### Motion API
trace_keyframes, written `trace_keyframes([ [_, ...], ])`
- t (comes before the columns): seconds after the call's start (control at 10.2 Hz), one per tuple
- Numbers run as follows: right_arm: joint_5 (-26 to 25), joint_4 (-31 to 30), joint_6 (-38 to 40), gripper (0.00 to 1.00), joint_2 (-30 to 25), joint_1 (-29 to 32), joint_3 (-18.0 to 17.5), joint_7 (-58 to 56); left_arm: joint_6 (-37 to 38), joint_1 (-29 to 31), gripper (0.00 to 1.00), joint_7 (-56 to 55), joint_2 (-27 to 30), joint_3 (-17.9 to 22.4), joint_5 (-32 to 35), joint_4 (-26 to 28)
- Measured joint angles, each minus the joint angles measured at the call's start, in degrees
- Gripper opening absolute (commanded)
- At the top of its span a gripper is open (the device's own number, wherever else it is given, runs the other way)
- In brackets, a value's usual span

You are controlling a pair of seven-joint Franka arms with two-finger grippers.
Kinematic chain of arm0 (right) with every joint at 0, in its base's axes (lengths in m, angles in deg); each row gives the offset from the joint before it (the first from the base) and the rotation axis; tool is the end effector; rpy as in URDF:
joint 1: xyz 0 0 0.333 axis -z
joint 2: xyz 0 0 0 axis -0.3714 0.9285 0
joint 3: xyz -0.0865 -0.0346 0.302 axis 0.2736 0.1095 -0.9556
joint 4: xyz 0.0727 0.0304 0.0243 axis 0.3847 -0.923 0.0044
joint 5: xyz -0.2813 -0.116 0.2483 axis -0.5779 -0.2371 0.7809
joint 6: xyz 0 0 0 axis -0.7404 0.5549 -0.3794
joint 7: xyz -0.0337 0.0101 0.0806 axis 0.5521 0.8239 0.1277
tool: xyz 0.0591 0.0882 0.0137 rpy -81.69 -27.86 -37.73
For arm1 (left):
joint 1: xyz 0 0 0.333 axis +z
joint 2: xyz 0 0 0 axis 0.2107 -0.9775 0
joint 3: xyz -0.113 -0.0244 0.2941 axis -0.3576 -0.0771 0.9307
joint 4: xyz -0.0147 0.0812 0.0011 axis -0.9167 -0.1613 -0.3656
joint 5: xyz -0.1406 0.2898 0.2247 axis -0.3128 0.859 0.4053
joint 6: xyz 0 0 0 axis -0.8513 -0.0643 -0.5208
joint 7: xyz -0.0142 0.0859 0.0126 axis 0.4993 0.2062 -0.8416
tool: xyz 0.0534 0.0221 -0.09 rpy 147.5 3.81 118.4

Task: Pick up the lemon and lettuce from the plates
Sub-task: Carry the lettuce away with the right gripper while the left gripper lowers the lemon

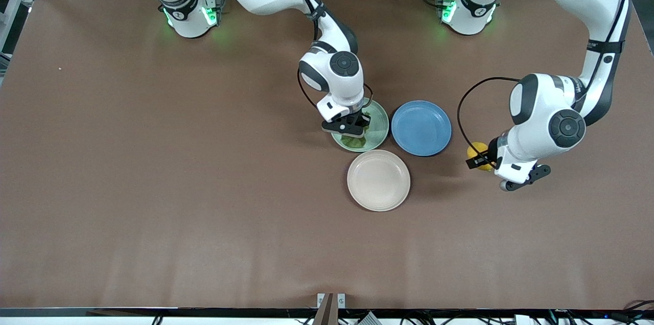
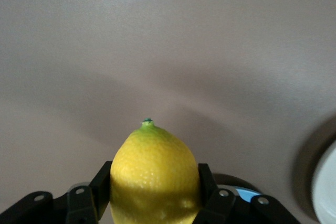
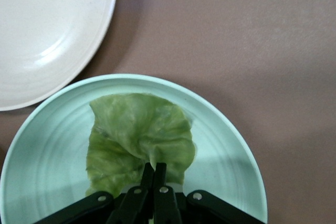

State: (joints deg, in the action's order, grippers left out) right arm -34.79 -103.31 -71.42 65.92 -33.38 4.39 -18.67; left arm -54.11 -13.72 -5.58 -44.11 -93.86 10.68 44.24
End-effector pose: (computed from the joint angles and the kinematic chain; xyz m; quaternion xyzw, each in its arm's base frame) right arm 0.4497 0.5837 0.1963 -0.9907 0.1237 -0.0366 0.0436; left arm 0.6095 -0.0772 0.2829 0.9811 0.1838 -0.0596 0.0053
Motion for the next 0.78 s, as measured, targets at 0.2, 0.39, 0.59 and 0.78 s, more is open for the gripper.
trace_keyframes([
  [0.2,-0.11,4.48,8.51,0.00,-0.21,0.91,0.34,-0.74,-1.28,1.99,0.00,4.10,-1.30,0.05,0.06,0.63],
  [0.39,-0.01,11.44,18.53,0.00,-1.36,3.16,0.30,-2.61,-3.04,2.47,0.00,5.88,-3.23,0.07,0.89,0.72],
  [0.59,1.19,15.03,24.22,0.00,-5.20,5.72,0.27,-6.39,-3.89,3.17,0.00,7.38,-4.74,0.07,4.36,0.68],
  [0.78,2.35,16.18,30.70,0.00,-12.13,8.63,0.28,-10.91,-4.14,4.71,0.29,12.32,-4.84,0.13,5.61,0.34],
])
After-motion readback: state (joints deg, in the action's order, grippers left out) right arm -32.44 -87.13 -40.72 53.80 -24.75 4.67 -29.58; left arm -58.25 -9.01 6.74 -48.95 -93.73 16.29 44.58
